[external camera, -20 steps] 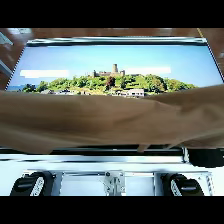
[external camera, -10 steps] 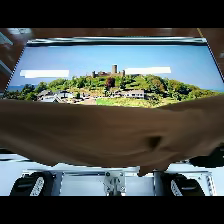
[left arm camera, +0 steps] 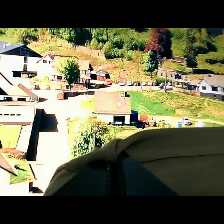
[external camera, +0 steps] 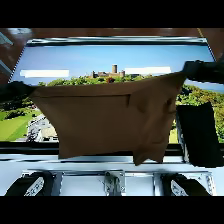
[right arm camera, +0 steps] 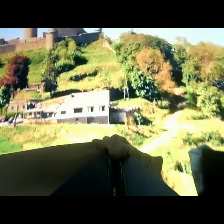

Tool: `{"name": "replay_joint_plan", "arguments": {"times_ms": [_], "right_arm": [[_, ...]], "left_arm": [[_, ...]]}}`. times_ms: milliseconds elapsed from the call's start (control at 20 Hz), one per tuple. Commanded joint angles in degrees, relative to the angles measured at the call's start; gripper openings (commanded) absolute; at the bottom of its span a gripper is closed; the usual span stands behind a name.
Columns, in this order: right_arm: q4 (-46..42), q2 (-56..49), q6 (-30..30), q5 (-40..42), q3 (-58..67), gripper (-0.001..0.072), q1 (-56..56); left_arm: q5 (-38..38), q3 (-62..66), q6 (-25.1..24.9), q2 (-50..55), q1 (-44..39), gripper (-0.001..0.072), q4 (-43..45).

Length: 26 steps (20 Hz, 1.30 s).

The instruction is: Fold the shirts.

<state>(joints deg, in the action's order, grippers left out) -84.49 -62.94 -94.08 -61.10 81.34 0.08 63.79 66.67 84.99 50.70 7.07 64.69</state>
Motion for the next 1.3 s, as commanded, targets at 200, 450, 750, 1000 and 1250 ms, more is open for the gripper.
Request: {"name": "replay_joint_plan", "arguments": {"times_ms": [200,450,750,1000,1250], "right_arm": [[6.8,-23.6,0.3,29.3,-2.1,0.0055,0.0],[7.7,-31.7,0.2,34.7,-2.1,0.0056,0.0],[7.0,-32.0,0.2,29.0,-2.1,0.0055,-0.6],[-3.4,-28.5,0.2,4.4,-2.1,0.0055,-1.6],[-4.8,-29.8,0.0,-0.4,-2.2,0.0055,-2.5]], "left_arm": [[-20.0,-1.1,-6.6,24.6,-1.2,0.0046,-7.3],[-25.9,-1.1,-6.6,32.3,-3.6,0.0046,-7.3],[-20.4,-1.0,-6.5,35.1,-3.1,0.0046,-7.3],[0.2,-1.0,-1.4,35.1,-2.3,0.0045,0.6],[2.3,-1.1,0.7,35.2,-3.1,0.0046,1.3]]}}
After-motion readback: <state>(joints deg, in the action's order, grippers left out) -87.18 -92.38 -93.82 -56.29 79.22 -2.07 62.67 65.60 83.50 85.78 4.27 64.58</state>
